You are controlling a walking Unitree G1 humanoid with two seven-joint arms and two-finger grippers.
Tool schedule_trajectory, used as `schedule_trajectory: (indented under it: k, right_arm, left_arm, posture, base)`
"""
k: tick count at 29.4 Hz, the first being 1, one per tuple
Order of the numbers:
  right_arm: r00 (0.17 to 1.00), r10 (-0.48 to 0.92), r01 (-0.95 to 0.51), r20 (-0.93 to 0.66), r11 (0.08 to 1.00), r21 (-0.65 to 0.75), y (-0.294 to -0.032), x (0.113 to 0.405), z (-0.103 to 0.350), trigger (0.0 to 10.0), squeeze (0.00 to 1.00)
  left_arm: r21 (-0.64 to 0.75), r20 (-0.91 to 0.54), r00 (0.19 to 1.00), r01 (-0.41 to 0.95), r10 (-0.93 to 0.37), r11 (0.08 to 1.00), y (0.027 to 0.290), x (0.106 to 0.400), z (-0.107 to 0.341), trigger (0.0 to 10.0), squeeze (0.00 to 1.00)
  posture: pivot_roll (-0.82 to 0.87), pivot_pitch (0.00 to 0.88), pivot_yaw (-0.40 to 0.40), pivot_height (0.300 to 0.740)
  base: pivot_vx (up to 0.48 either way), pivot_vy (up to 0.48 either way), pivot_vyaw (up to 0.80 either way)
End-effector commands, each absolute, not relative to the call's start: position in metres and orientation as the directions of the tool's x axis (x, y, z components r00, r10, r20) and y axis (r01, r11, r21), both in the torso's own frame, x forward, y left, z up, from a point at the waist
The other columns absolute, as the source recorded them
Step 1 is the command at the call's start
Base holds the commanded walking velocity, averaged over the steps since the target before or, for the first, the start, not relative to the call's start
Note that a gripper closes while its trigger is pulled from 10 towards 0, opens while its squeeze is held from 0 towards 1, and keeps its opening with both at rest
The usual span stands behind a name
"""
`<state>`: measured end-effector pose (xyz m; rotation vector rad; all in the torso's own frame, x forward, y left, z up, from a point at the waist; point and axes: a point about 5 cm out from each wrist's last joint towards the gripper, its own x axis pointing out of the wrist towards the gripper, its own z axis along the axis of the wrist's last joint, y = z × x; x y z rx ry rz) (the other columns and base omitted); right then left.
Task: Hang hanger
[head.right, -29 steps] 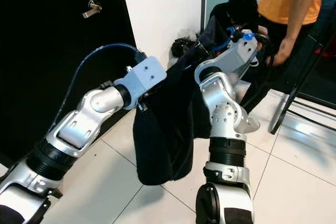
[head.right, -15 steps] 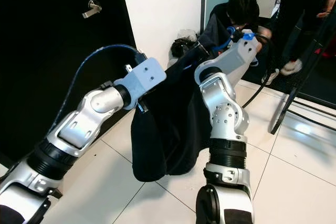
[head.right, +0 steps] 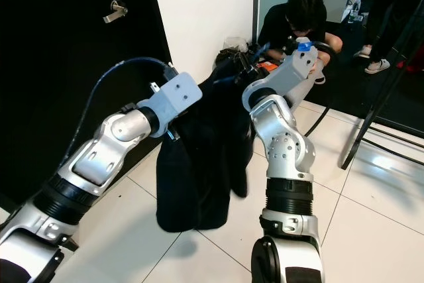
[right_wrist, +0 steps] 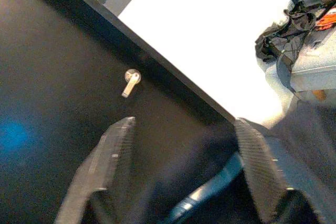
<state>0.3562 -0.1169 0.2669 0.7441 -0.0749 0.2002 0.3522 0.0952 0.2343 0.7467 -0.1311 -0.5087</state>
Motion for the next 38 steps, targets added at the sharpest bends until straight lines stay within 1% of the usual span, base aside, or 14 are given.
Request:
schedule_trajectory:
  k: [1, 7, 18, 20, 23, 24, 26, 29, 32, 33, 34, 35, 37, 38]
  right_arm:
    - [0.975, 0.180, -0.221, 0.130, 0.725, 0.652, -0.111, 0.355, 0.266, 10.0, 1.00]
    - [0.973, 0.214, -0.218, 0.086, 0.732, 0.646, -0.109, 0.346, 0.253, 10.0, 1.00]
    - [0.979, 0.195, -0.188, 0.060, 0.752, 0.632, -0.126, 0.336, 0.237, 10.0, 1.00]
    - [0.976, 0.196, -0.212, 0.095, 0.755, 0.620, -0.135, 0.334, 0.239, 10.0, 1.00]
    - [0.930, 0.240, -0.356, 0.280, 0.777, 0.519, -0.204, 0.310, 0.250, 10.0, 1.00]
    - [0.930, 0.240, -0.356, 0.280, 0.777, 0.519, -0.204, 0.310, 0.250, 10.0, 1.00]
    - [0.915, 0.261, -0.385, 0.307, 0.791, 0.475, -0.220, 0.301, 0.251, 10.0, 1.00]
    - [0.874, 0.340, -0.469, 0.347, 0.779, 0.417, -0.243, 0.274, 0.243, 10.0, 1.00]
    - [0.869, 0.354, -0.478, 0.346, 0.780, 0.403, -0.247, 0.268, 0.240, 10.0, 0.99]
    - [0.867, 0.375, -0.485, 0.329, 0.785, 0.385, -0.250, 0.261, 0.232, 10.0, 0.40]
    - [0.867, 0.375, -0.485, 0.329, 0.785, 0.385, -0.250, 0.261, 0.232, 10.0, 0.40]
    - [0.856, 0.408, -0.509, 0.317, 0.776, 0.372, -0.251, 0.252, 0.224, 10.0, 0.00]
    - [0.856, 0.408, -0.509, 0.317, 0.776, 0.372, -0.251, 0.252, 0.224, 10.0, 0.00]
    - [0.811, 0.497, -0.582, 0.309, 0.737, 0.344, -0.248, 0.237, 0.219, 10.0, 0.00]
  left_arm:
    - [0.684, -0.031, 0.885, 0.358, -0.465, 0.635, 0.102, 0.355, 0.242, 0.0, 0.00]
    - [0.667, -0.027, 0.899, 0.341, -0.436, 0.662, 0.112, 0.359, 0.243, 0.0, 0.00]
    - [0.633, -0.022, 0.901, 0.348, -0.433, 0.691, 0.114, 0.361, 0.241, 0.0, 0.00]
    - [0.618, -0.016, 0.900, 0.352, -0.436, 0.703, 0.114, 0.361, 0.242, 0.0, 0.00]
    - [0.488, 0.056, 0.858, 0.423, -0.510, 0.764, 0.118, 0.362, 0.258, 0.0, 0.00]
    - [0.488, 0.056, 0.858, 0.423, -0.510, 0.764, 0.118, 0.362, 0.258, 0.0, 0.00]
    - [0.454, 0.073, 0.838, 0.455, -0.541, 0.766, 0.119, 0.361, 0.262, 0.0, 0.00]
    - [0.330, 0.124, 0.825, 0.489, -0.551, 0.807, 0.131, 0.365, 0.273, 0.0, 0.00]
    - [0.304, 0.135, 0.818, 0.502, -0.559, 0.809, 0.133, 0.366, 0.276, 0.0, 0.00]
    - [0.293, 0.143, 0.792, 0.539, -0.593, 0.790, 0.134, 0.364, 0.278, 0.0, 0.00]
    - [0.293, 0.143, 0.792, 0.539, -0.593, 0.790, 0.134, 0.364, 0.278, 0.0, 0.00]
    - [0.285, 0.158, 0.729, 0.612, -0.666, 0.737, 0.132, 0.358, 0.282, 0.0, 0.00]
    - [0.285, 0.158, 0.729, 0.612, -0.666, 0.737, 0.132, 0.358, 0.282, 0.0, 0.00]
    - [0.248, 0.213, 0.575, 0.750, -0.790, 0.613, 0.128, 0.342, 0.292, 0.0, 0.00]
  posture:
    - [0.04, 0.056, 0.039, 0.740]
    - [0.03, 0.053, 0.035, 0.740]
    - [0.03, 0.054, 0.032, 0.740]
    - [0.03, 0.055, 0.031, 0.740]
    - [0.03, 0.060, 0.029, 0.740]
    - [0.03, 0.060, 0.029, 0.740]
    - [0.02, 0.060, 0.030, 0.740]
    - [0.01, 0.060, 0.035, 0.740]
    - [0.01, 0.060, 0.035, 0.740]
    - [0.02, 0.061, 0.037, 0.740]
    - [0.02, 0.061, 0.037, 0.740]
    - [0.02, 0.063, 0.041, 0.740]
    - [0.02, 0.063, 0.041, 0.740]
    - [0.02, 0.063, 0.044, 0.740]
  base:
    - [0.000, 0.000, 0.00]
    - [0.000, 0.000, 0.00]
    - [0.000, 0.000, 0.00]
    - [0.000, 0.000, 0.00]
    - [0.000, 0.000, 0.00]
    - [0.000, 0.000, 0.00]
    - [0.000, 0.000, 0.00]
    - [0.000, 0.000, 0.00]
    - [0.000, 0.000, 0.00]
    - [0.000, 0.000, 0.00]
    - [0.000, 0.000, 0.00]
    - [0.000, 0.000, 0.00]
    - [0.000, 0.000, 0.00]
    - [0.000, 0.000, 0.00]
